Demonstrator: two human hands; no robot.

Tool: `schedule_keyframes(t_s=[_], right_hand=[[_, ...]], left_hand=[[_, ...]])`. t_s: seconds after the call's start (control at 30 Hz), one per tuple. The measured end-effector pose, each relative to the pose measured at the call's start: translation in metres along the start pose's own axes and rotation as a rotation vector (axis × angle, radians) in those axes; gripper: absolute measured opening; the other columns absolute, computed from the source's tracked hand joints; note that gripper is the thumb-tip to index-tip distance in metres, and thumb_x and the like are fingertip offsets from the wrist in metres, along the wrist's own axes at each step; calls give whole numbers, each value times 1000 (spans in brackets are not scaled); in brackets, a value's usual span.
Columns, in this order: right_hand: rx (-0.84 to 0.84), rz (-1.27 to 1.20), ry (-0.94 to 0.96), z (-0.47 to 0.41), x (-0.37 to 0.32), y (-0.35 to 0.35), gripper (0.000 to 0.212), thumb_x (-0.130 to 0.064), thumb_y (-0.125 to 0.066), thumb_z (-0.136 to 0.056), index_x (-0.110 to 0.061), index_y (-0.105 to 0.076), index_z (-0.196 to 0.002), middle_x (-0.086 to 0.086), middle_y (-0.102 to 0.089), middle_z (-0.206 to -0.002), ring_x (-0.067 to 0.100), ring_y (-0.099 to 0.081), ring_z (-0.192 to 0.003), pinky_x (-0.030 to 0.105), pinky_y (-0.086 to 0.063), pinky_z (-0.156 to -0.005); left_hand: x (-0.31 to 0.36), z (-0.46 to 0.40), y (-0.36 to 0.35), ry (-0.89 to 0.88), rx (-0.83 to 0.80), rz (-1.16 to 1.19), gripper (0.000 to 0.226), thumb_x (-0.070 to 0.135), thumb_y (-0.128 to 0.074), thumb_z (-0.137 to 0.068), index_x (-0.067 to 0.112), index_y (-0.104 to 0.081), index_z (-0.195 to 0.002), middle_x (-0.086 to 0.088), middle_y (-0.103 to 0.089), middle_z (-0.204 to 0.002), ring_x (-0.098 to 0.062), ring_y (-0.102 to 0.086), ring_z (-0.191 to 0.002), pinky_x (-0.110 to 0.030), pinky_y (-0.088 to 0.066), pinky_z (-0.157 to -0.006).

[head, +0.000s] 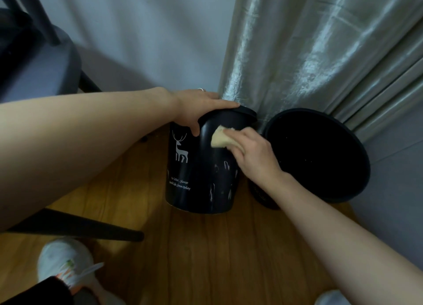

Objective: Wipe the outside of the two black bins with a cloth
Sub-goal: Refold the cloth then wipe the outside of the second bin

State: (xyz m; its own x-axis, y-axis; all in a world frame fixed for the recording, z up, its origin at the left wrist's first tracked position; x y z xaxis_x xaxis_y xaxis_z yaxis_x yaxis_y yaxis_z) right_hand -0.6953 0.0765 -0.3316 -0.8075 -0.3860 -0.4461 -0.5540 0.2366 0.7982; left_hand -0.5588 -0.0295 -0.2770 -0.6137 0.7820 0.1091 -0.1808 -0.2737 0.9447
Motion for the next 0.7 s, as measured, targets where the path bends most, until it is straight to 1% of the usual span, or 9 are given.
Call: schedule_keyframes(t_s=[0.07, 0.13, 0.27, 0.33, 0.4, 0.47, 0.53, 0.6, 0.7], right_hand=[[53, 23, -67, -9, 1, 2, 40, -13, -70, -86, -15, -65, -126, 9, -58, -96, 27, -60, -85, 39, -53, -74], [40, 22, -31, -3, -2, -1, 39, -14, -69, -87, -14, -64, -126, 9, -57, -94, 27, -59, -82, 40, -54, -71], [-141, -10, 160, 35, -10, -16, 33, -19, -61, -91, -12, -64, -123, 9, -54, -91, 24, -57, -78, 39, -54, -65], [-179, 8, 192, 37, -11, -17, 32, -22, -55, -93, -12, -64, -122, 9, -55, -90, 24, -57, -78, 39, -54, -64], [-73, 11, 108, 23, -8, -11, 34, -20, -59, -92, -12, -64, -124, 10, -56, -91, 26, -58, -78, 42, -54, -65], [46, 17, -30, 5, -2, -3, 37, -18, -64, -90, -14, -63, -127, 9, -58, -95, 28, -60, -82, 42, -54, -70], [69, 17, -70, -3, -3, -1, 38, -18, -67, -89, -14, -63, -127, 9, -59, -97, 29, -61, -84, 41, -54, -73], [18, 7, 13, 5, -7, -7, 38, -17, -66, -88, -11, -63, -125, 10, -57, -95, 29, -60, -80, 42, -55, -70], [-130, 8, 175, 38, -12, -19, 34, -20, -60, -92, -12, -62, -124, 8, -55, -92, 23, -57, -77, 42, -55, -62]], left_hand=[[-1, 0, 0, 0, -10, -18, 123, 16, -86, -68, 43, -1, -152, -1, -41, -117, -29, -46, -112, -35, -37, -89], [-1, 1, 0, -1, -13, -19, 123, 15, -86, -68, 44, -1, -152, 1, -40, -115, -29, -48, -111, -36, -39, -89], [-1, 1, 1, 6, -14, -21, 120, 14, -85, -69, 43, -3, -152, -5, -44, -129, -31, -48, -114, -38, -39, -92], [0, 1, 2, 8, -11, -21, 120, 14, -85, -69, 43, -4, -152, -5, -44, -129, -31, -48, -114, -37, -39, -91], [0, 1, 1, 8, -8, -20, 120, 14, -85, -69, 42, -4, -152, -6, -44, -128, -31, -49, -114, -37, -39, -91], [-1, 0, 1, 2, -6, -14, 120, 14, -86, -69, 42, -4, -152, -5, -45, -127, -31, -50, -112, -37, -40, -90], [-1, 0, 0, 3, -6, -9, 120, 14, -86, -69, 43, -3, -152, -5, -45, -126, -30, -49, -111, -36, -40, -89], [-2, -1, 0, 6, -5, -19, 120, 15, -85, -69, 43, -3, -152, -6, -44, -128, -31, -50, -111, -36, -40, -88], [-3, -2, -1, 7, 0, -27, 121, 16, -87, -67, 43, -4, -152, -6, -45, -128, -32, -51, -111, -36, -40, -88]])
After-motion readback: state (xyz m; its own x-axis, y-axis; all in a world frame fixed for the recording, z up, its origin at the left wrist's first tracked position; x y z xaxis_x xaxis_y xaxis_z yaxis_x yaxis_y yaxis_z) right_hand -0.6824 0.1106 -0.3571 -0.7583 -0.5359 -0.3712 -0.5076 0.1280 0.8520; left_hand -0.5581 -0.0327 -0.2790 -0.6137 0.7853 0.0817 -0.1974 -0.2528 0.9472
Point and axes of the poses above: each hand's wrist, its own z-axis away from the middle knuckle, its own y-axis out of the back of the hand, x = y × z, the point moved 5 cm from there along -z, towards the middle knuckle
